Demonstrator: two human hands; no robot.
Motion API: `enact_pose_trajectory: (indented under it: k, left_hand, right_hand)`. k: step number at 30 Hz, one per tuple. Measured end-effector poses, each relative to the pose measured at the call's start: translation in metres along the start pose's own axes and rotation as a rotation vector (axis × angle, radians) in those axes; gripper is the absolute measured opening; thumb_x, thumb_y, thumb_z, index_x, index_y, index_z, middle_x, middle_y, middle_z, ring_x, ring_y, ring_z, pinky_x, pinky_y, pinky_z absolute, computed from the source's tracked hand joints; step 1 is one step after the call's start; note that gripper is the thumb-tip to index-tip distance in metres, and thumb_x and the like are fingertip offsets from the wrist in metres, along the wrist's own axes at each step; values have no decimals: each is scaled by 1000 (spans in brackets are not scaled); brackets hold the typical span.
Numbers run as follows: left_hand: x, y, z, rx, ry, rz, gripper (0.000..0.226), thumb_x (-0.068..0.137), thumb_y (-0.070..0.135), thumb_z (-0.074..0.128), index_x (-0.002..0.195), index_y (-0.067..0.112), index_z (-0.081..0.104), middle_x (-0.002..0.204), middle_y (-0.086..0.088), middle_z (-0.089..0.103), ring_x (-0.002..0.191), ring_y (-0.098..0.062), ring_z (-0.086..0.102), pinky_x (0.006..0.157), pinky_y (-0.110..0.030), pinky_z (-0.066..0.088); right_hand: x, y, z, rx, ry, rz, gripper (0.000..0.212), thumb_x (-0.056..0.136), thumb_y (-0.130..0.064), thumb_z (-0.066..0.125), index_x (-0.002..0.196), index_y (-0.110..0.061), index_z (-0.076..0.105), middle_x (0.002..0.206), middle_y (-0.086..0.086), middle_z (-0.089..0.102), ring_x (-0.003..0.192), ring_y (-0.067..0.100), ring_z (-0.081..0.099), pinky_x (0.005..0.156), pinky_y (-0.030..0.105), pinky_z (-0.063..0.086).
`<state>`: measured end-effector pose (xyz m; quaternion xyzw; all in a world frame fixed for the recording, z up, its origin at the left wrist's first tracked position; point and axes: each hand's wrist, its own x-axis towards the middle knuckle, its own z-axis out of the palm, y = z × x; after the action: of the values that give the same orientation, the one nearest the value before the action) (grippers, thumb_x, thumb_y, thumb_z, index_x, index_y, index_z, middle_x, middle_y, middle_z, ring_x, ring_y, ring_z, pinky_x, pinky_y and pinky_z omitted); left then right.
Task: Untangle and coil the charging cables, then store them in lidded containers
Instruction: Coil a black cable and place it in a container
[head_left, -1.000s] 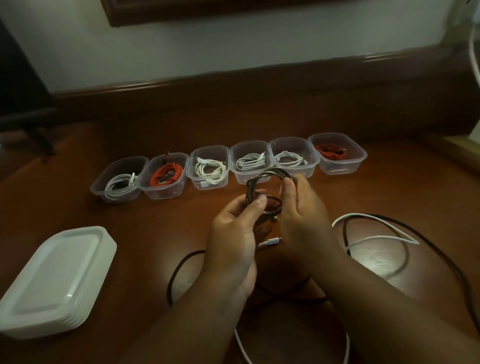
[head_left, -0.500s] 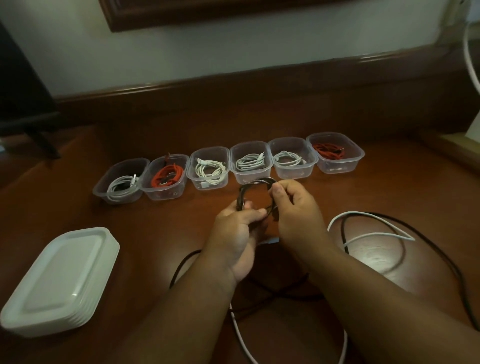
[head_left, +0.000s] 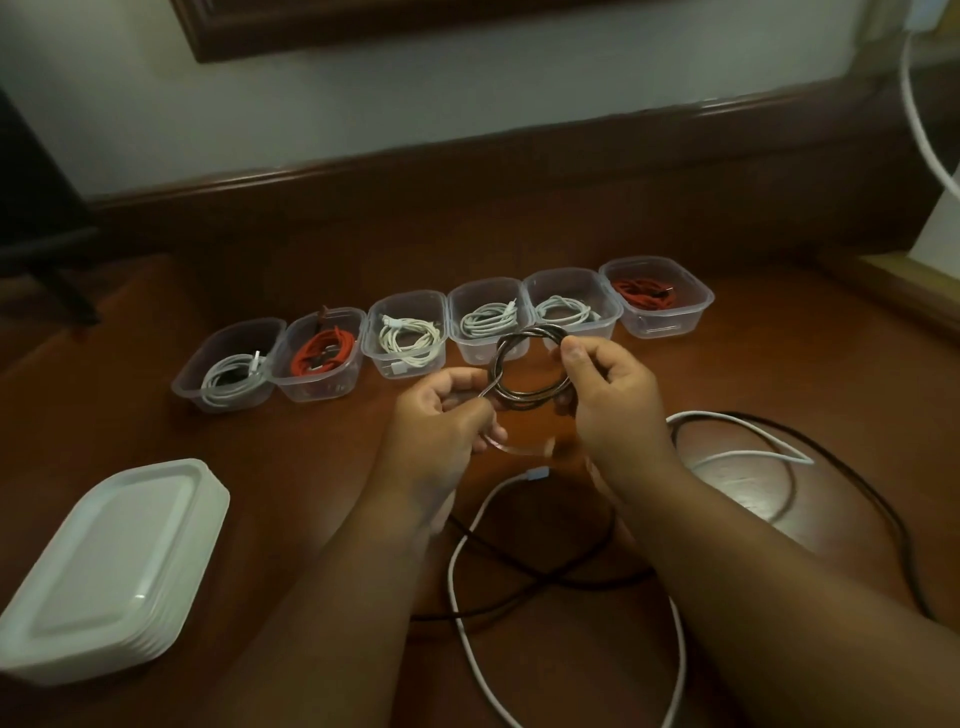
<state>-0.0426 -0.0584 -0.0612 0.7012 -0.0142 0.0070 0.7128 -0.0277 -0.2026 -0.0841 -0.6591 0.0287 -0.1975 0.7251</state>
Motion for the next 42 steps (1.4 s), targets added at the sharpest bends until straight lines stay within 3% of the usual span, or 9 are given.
enact_pose_trajectory:
  k: [8, 13, 18, 22, 29, 34, 37, 40, 42]
  left_hand:
    - [8, -13, -5, 131, 104, 72, 12, 80, 23, 80, 72, 18, 72, 59, 5, 64, 56, -6, 56, 56, -19, 47]
    - [2, -10, 9, -412, 80, -107, 8, 79, 15, 73, 84, 9, 72, 82, -8, 74, 79, -14, 71, 67, -19, 56]
    - [-6, -8, 19, -581, 93, -118, 17, 86, -4, 64, 96, 9, 66, 89, -9, 75, 79, -16, 74, 62, -21, 57]
    - [-7, -8, 22, -563, 123, -106, 37, 84, -14, 60, 114, 9, 64, 97, -13, 75, 81, -15, 74, 62, -21, 56]
    - [-8, -11, 23, -385, 78, -93, 38, 85, -10, 60, 115, 11, 67, 80, 0, 72, 75, -9, 70, 74, -25, 53]
    - [-10, -7, 25, -405, 12, -145, 27, 88, -10, 57, 103, 9, 69, 70, 0, 72, 61, -8, 69, 47, -22, 51]
    - [-9, -9, 24, -381, 10, -175, 24, 88, -10, 57, 91, 9, 70, 73, -4, 73, 63, -11, 69, 48, -23, 51]
    - [-5, -13, 20, -325, 35, -131, 29, 84, -12, 60, 101, 10, 69, 76, -3, 71, 74, -19, 69, 61, -32, 57]
    - [-5, -13, 19, -298, 26, -105, 44, 84, -14, 60, 115, 17, 65, 81, -5, 72, 80, -20, 72, 66, -34, 58]
  right_hand:
    - [4, -10, -1, 517, -80, 437, 20, 101, -24, 53, 90, -11, 64, 69, 0, 61, 56, 8, 57, 56, 23, 53]
    - [-4, -11, 6, 638, -186, 518, 22, 101, -25, 50, 91, -9, 61, 65, 3, 63, 58, 9, 61, 59, 24, 56]
    - [-9, -8, 12, 49, -226, 355, 28, 105, -26, 44, 90, -11, 63, 73, 4, 64, 65, 14, 59, 62, 28, 53]
    - [-9, -1, 13, -291, -232, 162, 28, 104, -32, 43, 89, -19, 62, 80, 6, 66, 74, 24, 62, 74, 45, 54]
    - [-10, 2, 15, -348, -196, 107, 27, 104, -31, 39, 93, -17, 59, 89, 9, 66, 88, 28, 63, 84, 51, 52]
    - [-10, 7, 15, -235, -194, 205, 31, 97, -45, 38, 94, -24, 61, 93, 8, 69, 92, 29, 67, 87, 57, 54]
    - [-7, 11, 17, -179, -205, 267, 37, 90, -49, 38, 97, -24, 64, 92, 4, 71, 90, 25, 67, 86, 51, 55]
    - [-8, 4, 15, -195, -217, 285, 29, 96, -38, 38, 85, -21, 59, 78, 5, 58, 76, 24, 54, 74, 43, 44]
    - [-8, 1, 10, -279, -271, 267, 26, 103, -19, 36, 94, -14, 60, 91, 11, 58, 87, 29, 53, 79, 40, 43]
